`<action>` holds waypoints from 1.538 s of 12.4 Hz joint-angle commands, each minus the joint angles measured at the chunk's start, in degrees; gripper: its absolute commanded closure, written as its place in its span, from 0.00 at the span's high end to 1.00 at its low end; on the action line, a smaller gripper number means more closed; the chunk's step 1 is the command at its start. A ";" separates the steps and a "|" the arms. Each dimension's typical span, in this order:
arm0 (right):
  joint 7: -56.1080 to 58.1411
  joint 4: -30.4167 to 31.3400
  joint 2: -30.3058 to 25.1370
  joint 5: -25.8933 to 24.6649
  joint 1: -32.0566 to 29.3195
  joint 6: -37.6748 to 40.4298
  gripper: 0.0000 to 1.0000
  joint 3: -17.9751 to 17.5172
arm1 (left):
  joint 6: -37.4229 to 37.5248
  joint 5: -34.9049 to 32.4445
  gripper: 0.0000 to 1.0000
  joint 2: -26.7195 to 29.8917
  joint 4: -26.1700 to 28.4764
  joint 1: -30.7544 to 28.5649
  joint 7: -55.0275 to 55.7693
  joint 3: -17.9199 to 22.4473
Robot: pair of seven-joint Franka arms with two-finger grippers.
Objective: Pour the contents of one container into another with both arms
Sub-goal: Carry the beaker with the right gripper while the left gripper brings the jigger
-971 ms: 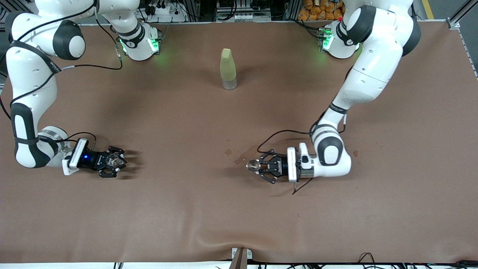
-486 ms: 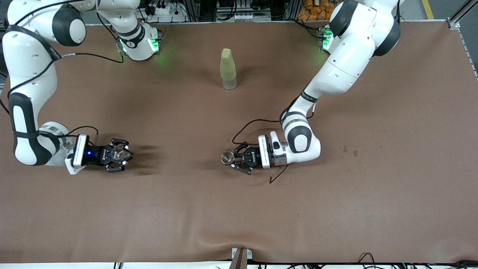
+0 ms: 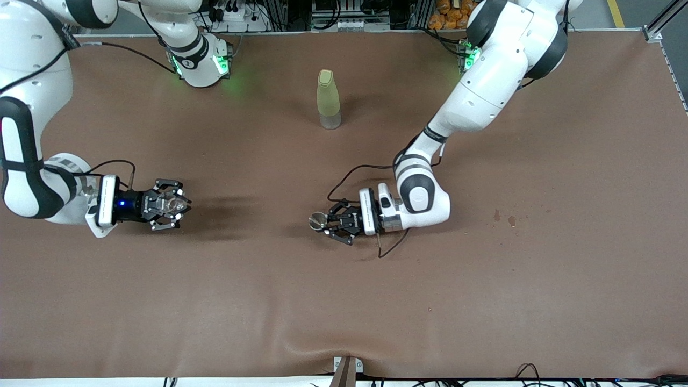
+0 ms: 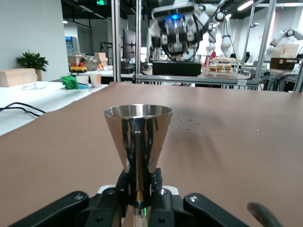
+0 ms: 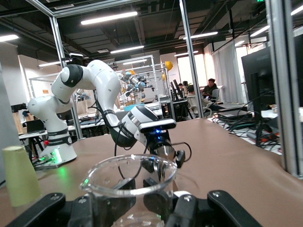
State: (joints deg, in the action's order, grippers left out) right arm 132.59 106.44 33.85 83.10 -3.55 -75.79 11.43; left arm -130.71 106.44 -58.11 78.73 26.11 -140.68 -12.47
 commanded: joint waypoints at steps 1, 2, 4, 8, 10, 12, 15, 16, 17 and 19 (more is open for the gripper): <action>-2.33 7.27 -6.24 3.29 5.38 -1.11 0.00 3.24 | -1.22 1.49 0.00 0.28 -0.16 1.83 -1.26 0.61; -2.42 9.21 -7.47 4.43 7.22 -1.98 0.00 4.21 | -1.22 1.84 0.00 0.01 -0.25 2.36 -1.26 0.61; -2.33 12.55 -9.67 7.33 9.78 -4.53 0.00 4.48 | -1.22 1.84 0.00 -0.16 -0.34 3.41 -1.26 0.61; -2.25 16.43 -10.82 12.96 14.96 -8.92 0.00 4.66 | -1.22 5.17 0.00 -0.52 -1.04 5.78 -1.26 0.52; -2.25 17.84 -11.79 15.24 17.25 -12.08 0.00 4.57 | -1.22 5.71 0.00 -0.52 -1.39 6.23 -1.35 0.52; -1.98 18.45 -11.79 18.22 19.45 -14.11 0.00 4.57 | -1.22 5.80 0.00 -0.69 -1.48 7.20 -2.49 0.52; -1.72 19.25 -11.79 22.18 22.70 -15.96 0.00 4.57 | -1.22 7.81 0.00 -1.04 -1.91 8.25 -4.33 0.43; -1.63 19.42 -11.79 23.15 23.58 -16.83 0.00 4.40 | -1.13 8.60 0.00 -1.48 -2.00 8.26 -5.47 0.43; -1.54 19.51 -11.79 24.12 24.46 -17.28 0.00 4.39 | -1.13 9.83 0.00 -1.66 -2.09 8.34 -6.79 0.43; -1.46 19.51 -11.79 25.88 25.96 -18.50 0.00 4.22 | 0.18 11.07 0.00 -1.66 -2.09 8.08 -8.38 0.43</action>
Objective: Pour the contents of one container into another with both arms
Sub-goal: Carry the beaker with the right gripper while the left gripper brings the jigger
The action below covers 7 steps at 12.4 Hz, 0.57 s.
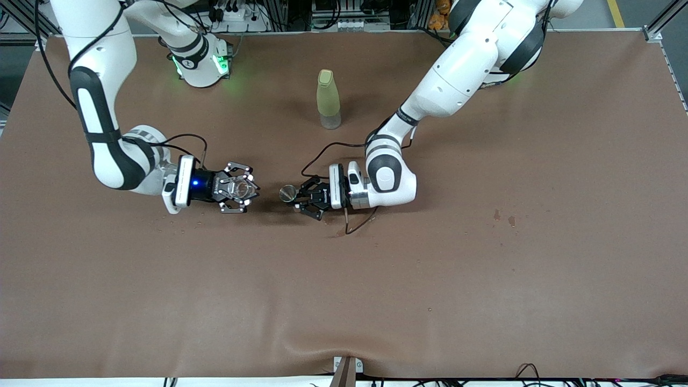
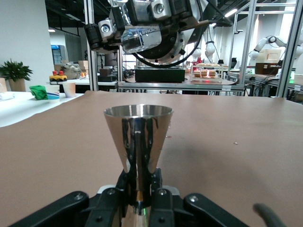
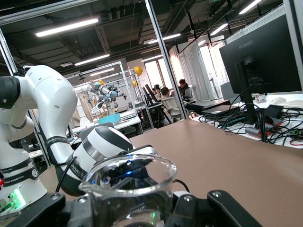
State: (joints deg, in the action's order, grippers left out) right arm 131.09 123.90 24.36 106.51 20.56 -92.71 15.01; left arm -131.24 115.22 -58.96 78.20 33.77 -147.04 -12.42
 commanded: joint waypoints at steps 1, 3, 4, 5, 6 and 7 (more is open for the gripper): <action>0.04 1.96 -2.21 3.43 2.72 -2.12 0.00 0.55 | 2.11 2.29 0.00 -0.80 -1.47 0.15 -2.11 0.38; 0.13 1.96 -2.12 5.72 4.48 -3.00 0.00 0.37 | 2.74 2.21 0.00 -0.72 -1.29 0.06 -2.11 0.38; 0.22 1.96 -2.12 6.25 5.10 -3.87 0.00 0.02 | 2.74 2.21 0.00 -0.80 -1.29 0.06 -2.11 0.38; 0.65 1.96 -2.12 7.30 5.89 -4.40 0.00 -0.07 | 2.83 2.29 0.00 -0.80 -1.29 0.06 -2.11 0.38; 1.27 1.96 -1.95 8.62 6.94 -4.67 0.00 -0.07 | 2.92 2.29 0.00 -0.80 -1.21 -0.02 -2.11 0.38; 1.71 1.96 -1.86 9.85 7.73 -4.93 0.00 -0.16 | 3.44 2.29 0.00 -0.80 -1.21 -0.02 -2.11 0.38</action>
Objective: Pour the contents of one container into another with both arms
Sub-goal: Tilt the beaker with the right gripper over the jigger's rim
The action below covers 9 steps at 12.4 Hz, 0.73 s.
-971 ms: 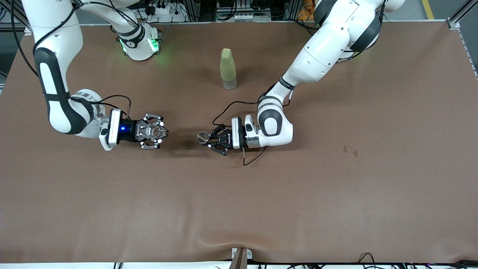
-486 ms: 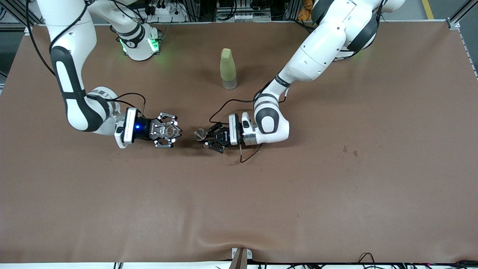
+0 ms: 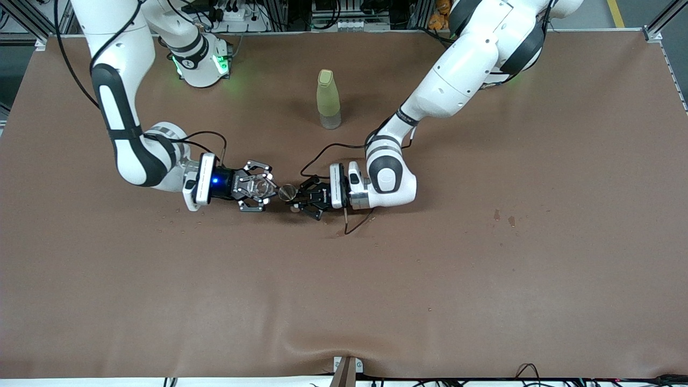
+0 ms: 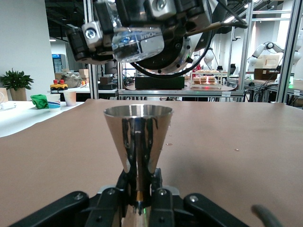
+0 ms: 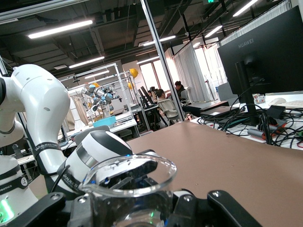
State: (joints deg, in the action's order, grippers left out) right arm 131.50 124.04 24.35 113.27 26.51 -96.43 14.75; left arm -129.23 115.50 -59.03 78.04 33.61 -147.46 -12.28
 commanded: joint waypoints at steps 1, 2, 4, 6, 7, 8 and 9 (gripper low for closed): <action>1.48 1.82 -1.76 3.88 2.58 -1.74 0.00 -0.07 | 1.87 2.01 0.00 -0.83 -0.96 0.14 -1.69 0.23; 1.48 1.82 -1.76 3.97 2.93 -2.18 0.00 -0.25 | 2.05 2.01 0.00 -0.91 -0.88 0.14 -1.69 0.23; 1.48 1.82 -1.76 4.85 3.55 -2.45 0.00 -1.12 | 2.14 2.01 0.00 -1.18 -0.87 -0.03 -1.69 0.23; 1.92 1.99 -1.76 5.03 3.99 -2.97 0.00 -1.57 | 2.23 2.01 0.00 -1.18 -0.79 -0.12 -1.78 0.23; 2.10 2.52 -1.76 5.03 4.51 -3.15 0.00 -1.57 | 2.49 2.01 0.00 -1.18 -0.79 -0.21 -1.78 0.23; 2.53 2.96 -1.76 5.20 4.52 -3.24 0.00 -1.83 | 2.93 2.01 0.00 -1.18 -0.70 -0.30 -1.78 0.23; 2.71 3.14 -1.76 5.20 4.52 -3.15 0.00 -2.18 | 3.02 2.01 0.00 -1.18 -0.70 -0.56 -1.78 0.23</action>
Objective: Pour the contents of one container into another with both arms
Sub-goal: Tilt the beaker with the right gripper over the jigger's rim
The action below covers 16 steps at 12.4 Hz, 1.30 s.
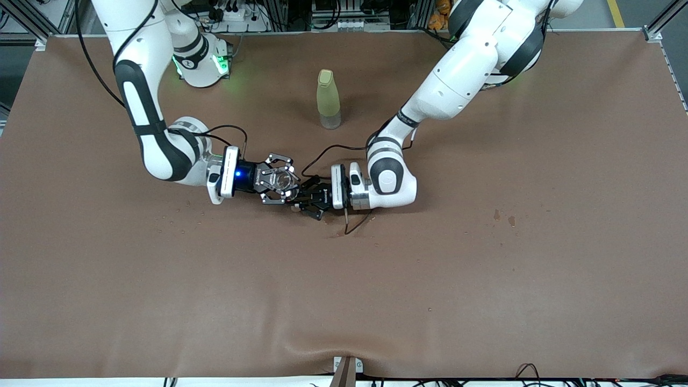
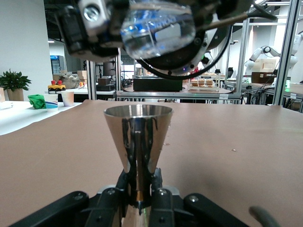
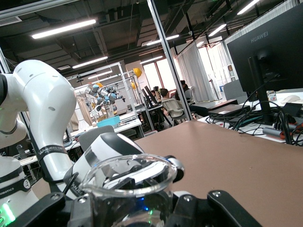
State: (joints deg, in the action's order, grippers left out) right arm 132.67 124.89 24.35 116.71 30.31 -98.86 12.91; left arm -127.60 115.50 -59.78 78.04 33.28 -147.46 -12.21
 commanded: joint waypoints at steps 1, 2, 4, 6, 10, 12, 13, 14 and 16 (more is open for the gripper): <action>1.71 2.73 -1.76 1.77 0.81 -0.72 0.00 -0.34 | 1.39 2.01 0.00 -0.42 -0.70 -0.23 -1.78 0.17; 2.32 2.99 -1.76 1.86 0.89 -0.72 0.00 -0.34 | 1.39 1.92 0.00 -0.42 -0.70 -0.23 -1.78 0.26; 2.41 3.96 -2.11 1.86 1.16 -0.64 0.00 -0.43 | 1.39 1.74 0.00 -0.42 -0.61 -0.41 -2.13 0.26; 2.59 4.75 -2.37 1.86 1.33 -0.37 0.00 -0.43 | 1.57 1.22 0.00 -0.42 -0.52 -0.67 -2.39 0.26; 2.59 6.86 -3.95 1.86 1.42 -0.11 0.00 -0.87 | 2.89 0.95 0.00 0.19 0.36 -1.73 -3.71 0.26; 2.59 7.30 -4.48 1.77 1.51 -0.02 0.00 -0.96 | 2.89 0.95 0.00 0.10 0.36 -1.73 -3.71 0.26; 2.50 7.39 -4.74 1.77 1.51 -0.02 0.00 -1.04 | 2.89 0.95 0.00 0.19 0.36 -1.73 -3.80 0.26; 2.50 7.39 -4.83 1.77 1.42 0.07 0.00 -1.57 | 2.89 0.95 0.00 0.28 0.44 -1.73 -3.80 0.26; 2.41 7.39 -5.36 1.86 1.42 -0.02 0.00 -1.75 | 2.89 1.04 0.00 0.28 0.53 -1.73 -3.80 0.26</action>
State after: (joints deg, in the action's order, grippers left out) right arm 134.48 130.17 21.67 116.86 31.00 -98.36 11.26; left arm -125.66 115.50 -59.79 78.14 31.68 -149.59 -11.81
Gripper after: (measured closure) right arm 0.828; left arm 0.793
